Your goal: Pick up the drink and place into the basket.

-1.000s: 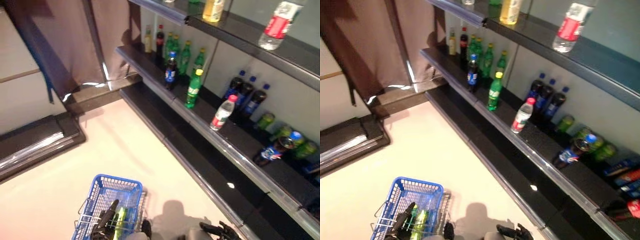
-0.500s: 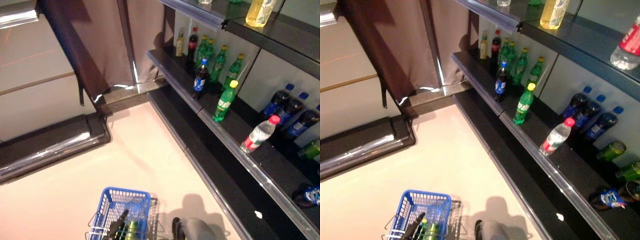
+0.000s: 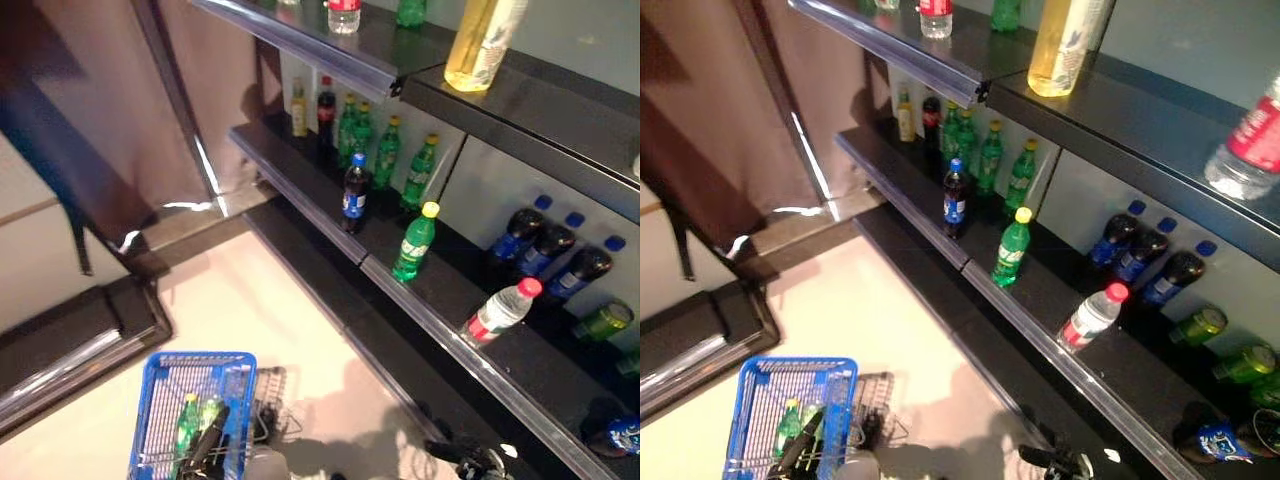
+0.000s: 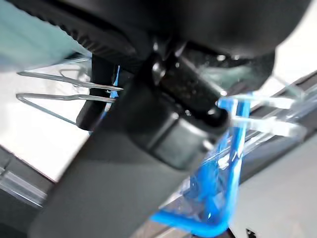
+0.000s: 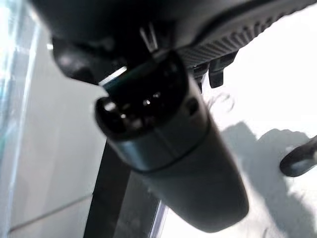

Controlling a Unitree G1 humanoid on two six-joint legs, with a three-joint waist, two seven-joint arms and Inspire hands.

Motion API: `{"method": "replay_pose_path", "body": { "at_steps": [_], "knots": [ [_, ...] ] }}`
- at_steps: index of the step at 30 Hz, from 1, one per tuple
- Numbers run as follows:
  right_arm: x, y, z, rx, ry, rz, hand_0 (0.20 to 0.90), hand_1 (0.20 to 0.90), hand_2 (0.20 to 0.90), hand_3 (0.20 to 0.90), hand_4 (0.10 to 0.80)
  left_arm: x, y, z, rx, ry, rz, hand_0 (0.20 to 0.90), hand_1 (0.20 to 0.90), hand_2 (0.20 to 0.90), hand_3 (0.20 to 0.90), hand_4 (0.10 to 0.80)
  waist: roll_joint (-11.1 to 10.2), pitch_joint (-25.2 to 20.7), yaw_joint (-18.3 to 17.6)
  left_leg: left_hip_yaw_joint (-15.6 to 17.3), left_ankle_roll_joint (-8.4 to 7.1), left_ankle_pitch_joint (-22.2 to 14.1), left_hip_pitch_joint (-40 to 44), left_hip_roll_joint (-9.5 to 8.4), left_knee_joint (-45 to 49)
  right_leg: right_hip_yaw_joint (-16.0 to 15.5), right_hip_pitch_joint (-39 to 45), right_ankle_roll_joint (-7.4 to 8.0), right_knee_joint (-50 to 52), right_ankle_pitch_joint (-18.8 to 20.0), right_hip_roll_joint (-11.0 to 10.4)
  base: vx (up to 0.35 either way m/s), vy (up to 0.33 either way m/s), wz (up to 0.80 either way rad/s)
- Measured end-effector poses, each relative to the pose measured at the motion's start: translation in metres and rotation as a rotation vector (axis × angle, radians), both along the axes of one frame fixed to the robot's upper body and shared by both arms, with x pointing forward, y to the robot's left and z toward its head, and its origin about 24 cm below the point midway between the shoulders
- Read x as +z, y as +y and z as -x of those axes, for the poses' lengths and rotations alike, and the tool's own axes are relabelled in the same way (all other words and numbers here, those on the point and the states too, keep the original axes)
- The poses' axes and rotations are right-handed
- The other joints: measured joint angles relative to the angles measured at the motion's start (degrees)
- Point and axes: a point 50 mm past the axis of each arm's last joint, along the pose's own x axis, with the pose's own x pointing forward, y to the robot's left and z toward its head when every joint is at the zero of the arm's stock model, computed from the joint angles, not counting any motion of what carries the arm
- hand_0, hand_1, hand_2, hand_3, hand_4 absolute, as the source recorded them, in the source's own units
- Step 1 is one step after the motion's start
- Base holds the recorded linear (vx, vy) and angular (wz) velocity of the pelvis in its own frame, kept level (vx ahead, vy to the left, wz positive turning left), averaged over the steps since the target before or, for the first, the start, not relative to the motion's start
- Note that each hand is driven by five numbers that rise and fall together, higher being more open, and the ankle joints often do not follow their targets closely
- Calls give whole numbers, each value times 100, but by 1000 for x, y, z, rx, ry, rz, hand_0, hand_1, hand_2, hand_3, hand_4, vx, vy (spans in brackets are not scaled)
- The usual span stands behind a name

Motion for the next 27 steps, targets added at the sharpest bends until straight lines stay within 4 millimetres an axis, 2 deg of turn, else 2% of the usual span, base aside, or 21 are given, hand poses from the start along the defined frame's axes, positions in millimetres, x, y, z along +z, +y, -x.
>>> {"method": "replay_pose_path", "body": {
  "at_steps": [1,2,3,4,5,6,7,8,9,11,12,15,16,17,18,19,22,24,25,26,27],
  "knots": [
    [-1,-2,4,-9,25,2,900,900,900,900,800,0,-3,-3,-10,0,10,300,300,300,200,100,27,19,69,138,15,5,137,-29,136,13,76,136,19,-123,-139,302,597,-120],
    [0,-7,9,-9,38,19,900,900,900,900,800,-1,-6,-4,-35,15,20,300,300,300,200,100,158,44,45,331,24,13,167,-18,355,-192,129,279,87,-272,-203,295,559,-113],
    [0,-8,13,-1,45,28,900,900,900,900,800,-2,-8,-4,-65,34,18,300,300,300,200,100,254,116,-26,496,-207,677,252,-33,418,-536,116,445,300,-499,-308,193,325,-74],
    [-4,3,16,9,52,7,900,900,900,900,800,0,-1,-8,-71,45,8,300,300,300,200,100,65,203,-112,710,-50,604,375,-232,413,-906,29,618,613,-669,-608,155,353,-91],
    [-8,18,21,36,64,-25,900,900,900,900,800,2,6,-10,-92,56,-9,300,300,300,200,100,-74,235,-130,981,116,627,652,-403,179,-1672,-304,722,1300,-786,-1010,60,310,-113],
    [-10,26,25,75,75,-36,900,900,900,900,800,3,7,-10,-118,63,-13,300,300,300,200,100,-75,244,-106,1219,232,568,838,-445,62,-2200,-497,721,1525,-799,-1321,5,309,-165],
    [-8,22,24,54,52,-15,900,900,900,900,800,2,7,-5,-122,66,-13,300,300,300,200,100,-53,255,-37,1624,343,533,1026,-450,-97,-2653,-713,764,1728,-800,-1594,-72,161,-171],
    [-5,15,18,105,30,14,900,900,900,900,800,2,8,-2,-126,66,-19,300,300,300,200,100,-8,260,-74,1860,437,463,1071,-408,-139,-2944,-879,806,1715,-750,-1655,-66,106,-169],
    [-3,13,16,126,19,25,900,900,900,900,800,4,12,-6,-148,64,-35,300,300,300,200,100,14,272,-68,2073,420,437,1089,-376,-200,-3301,-1015,846,1560,-709,-1661,-61,71,-126],
    [-6,21,18,130,28,5,900,900,900,900,800,7,16,-12,-169,55,-55,300,300,300,200,100,-69,266,-36,2204,443,413,1033,-400,-191,-3584,-1102,959,1453,-637,-1702,-38,7,-73],
    [-6,22,19,127,29,6,900,900,900,900,800,7,15,-12,-166,53,-50,300,300,300,200,100,-100,248,-3,2357,506,366,1033,-438,-189,-3682,-1085,954,1384,-603,-1784,-7,-45,-58],
    [-7,24,21,132,34,4,900,900,900,900,800,7,11,-13,-170,41,-41,300,300,300,200,100,-154,252,49,2503,505,358,1003,-531,-178,-3547,-916,995,816,-284,-1853,-18,-46,-45],
    [-7,26,24,130,39,0,900,900,900,900,800,6,10,-12,-171,44,-37,300,300,300,200,100,-170,244,55,2524,480,368,1001,-553,-178,-3558,-808,1054,569,-6,-1850,-74,-46,-18],
    [-7,25,26,126,42,4,900,900,900,900,800,5,7,-12,-170,46,-27,300,300,300,200,100,-120,263,29,2534,428,387,1008,-512,-168,-3570,-761,1184,471,174,-1800,-62,-78,-13],
    [-7,23,26,128,40,12,900,900,900,900,800,4,4,-10,-169,47,-20,300,300,300,200,100,-68,273,12,2561,366,416,1009,-446,-164,-3573,-762,1145,429,185,-1737,-44,-110,-33],
    [-5,20,22,137,30,26,900,900,900,900,800,2,0,-6,-157,44,-7,300,300,300,200,100,18,296,27,2676,280,411,1006,-311,-123,-3436,-817,1031,379,183,-1604,11,-99,-37],
    [-4,18,21,175,25,41,900,900,900,900,800,1,-5,-5,-117,32,20,300,300,300,200,100,87,284,-26,2684,207,375,905,-138,98,-3418,-862,944,379,175,-1454,9,-114,-25],
    [-3,17,17,233,14,58,900,900,900,900,800,1,-6,-4,-72,22,31,300,300,300,200,100,126,295,-47,2648,118,351,808,-32,411,-3405,-897,821,476,79,-1362,-56,-160,-15],
    [-2,18,14,258,11,62,900,900,900,900,800,3,-4,-9,-67,1,24,300,300,300,200,100,103,286,-32,2563,74,365,595,-2,703,-3400,-996,768,589,12,-1341,-99,-79,15],
    [-1,20,4,300,-3,69,900,900,900,900,800,10,1,-24,-32,-56,17,300,300,300,200,100,-7,323,37,2113,-153,511,46,6,1464,-3256,-1168,634,716,-26,-1405,-61,14,7],
    [0,18,3,320,0,76,900,900,900,900,800,11,1,-27,-19,-73,23,300,300,300,200,100,-22,342,130,1916,-209,577,-37,6,1631,-3217,-1176,598,700,5,-1404,28,191,-30]
  ]
}}
